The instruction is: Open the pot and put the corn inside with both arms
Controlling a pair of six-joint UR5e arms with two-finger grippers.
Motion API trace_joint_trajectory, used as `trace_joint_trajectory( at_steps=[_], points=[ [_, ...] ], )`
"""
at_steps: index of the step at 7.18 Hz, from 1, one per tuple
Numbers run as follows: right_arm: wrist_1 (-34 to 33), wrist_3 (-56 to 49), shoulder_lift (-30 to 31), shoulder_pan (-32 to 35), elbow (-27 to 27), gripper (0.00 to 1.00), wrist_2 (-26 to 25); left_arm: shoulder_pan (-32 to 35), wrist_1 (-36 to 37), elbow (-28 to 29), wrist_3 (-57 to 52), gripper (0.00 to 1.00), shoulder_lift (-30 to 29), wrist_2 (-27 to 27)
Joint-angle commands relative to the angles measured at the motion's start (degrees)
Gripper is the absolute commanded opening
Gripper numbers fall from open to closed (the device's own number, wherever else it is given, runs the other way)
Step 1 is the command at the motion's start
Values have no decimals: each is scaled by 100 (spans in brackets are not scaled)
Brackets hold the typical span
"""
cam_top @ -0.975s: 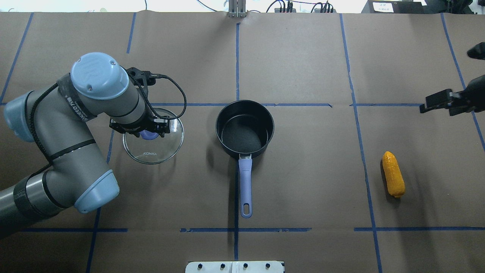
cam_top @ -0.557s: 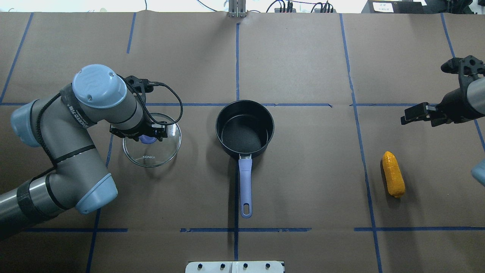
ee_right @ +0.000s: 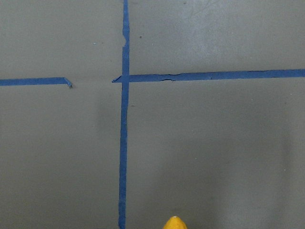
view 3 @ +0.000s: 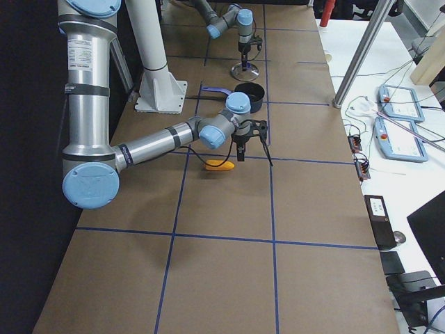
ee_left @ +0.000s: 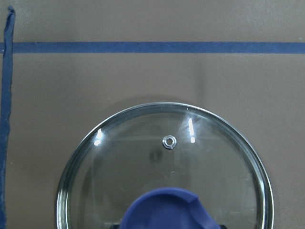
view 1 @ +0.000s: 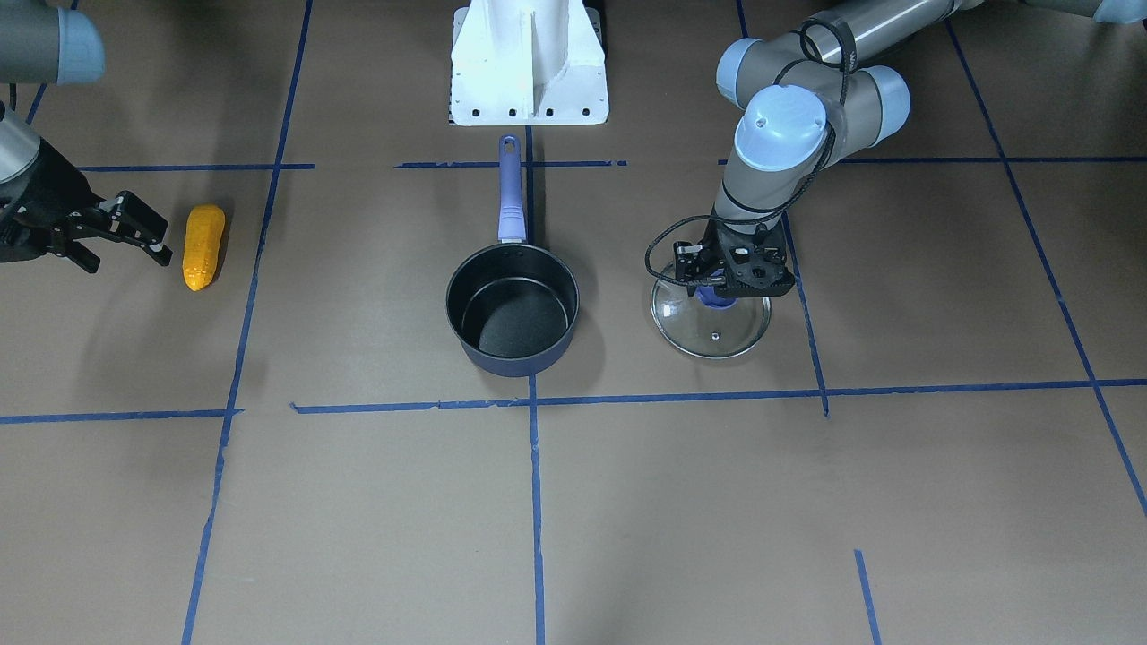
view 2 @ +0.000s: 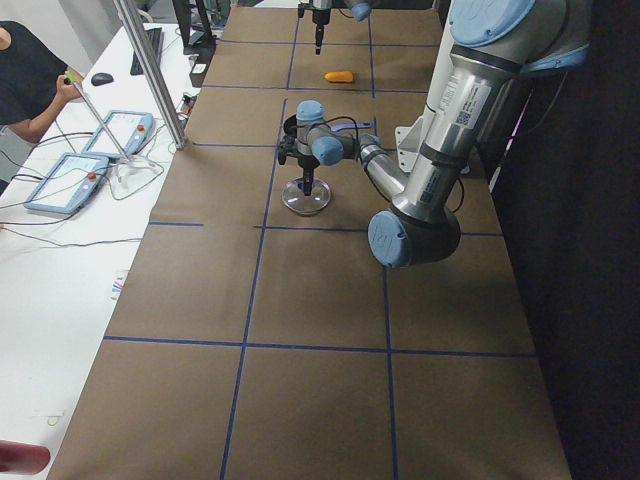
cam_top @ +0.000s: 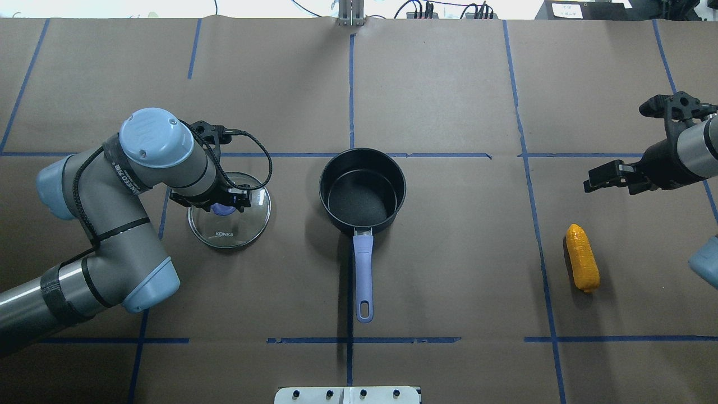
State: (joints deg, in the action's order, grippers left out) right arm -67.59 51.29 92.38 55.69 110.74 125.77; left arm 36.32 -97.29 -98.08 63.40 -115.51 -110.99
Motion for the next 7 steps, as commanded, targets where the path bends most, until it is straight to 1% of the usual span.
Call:
trace_joint_trajectory(
  at_steps=[1,2,3,4,5,6,7],
  points=[
    [0,4,0,-14,0,100,0,15,-1,-96,6,100,2,-11],
    [0,21,8,-110,0,100,-131,24,34,-175,15,100,20,-11],
    [9,352,0,-398,9,100,-402,76,104,-359,15,100,81,-167],
    [26,573,8,-740,9,100,-674,181,374,-535,-3,100,81,-421],
    [35,766,26,-987,18,100,-721,261,969,-928,-37,100,64,-493],
    [244,951,157,-1181,44,100,-817,366,1558,-1349,-38,100,20,-572],
    [542,1214,367,-1444,35,100,-1087,419,1868,-1597,-47,100,-6,-573]
  ],
)
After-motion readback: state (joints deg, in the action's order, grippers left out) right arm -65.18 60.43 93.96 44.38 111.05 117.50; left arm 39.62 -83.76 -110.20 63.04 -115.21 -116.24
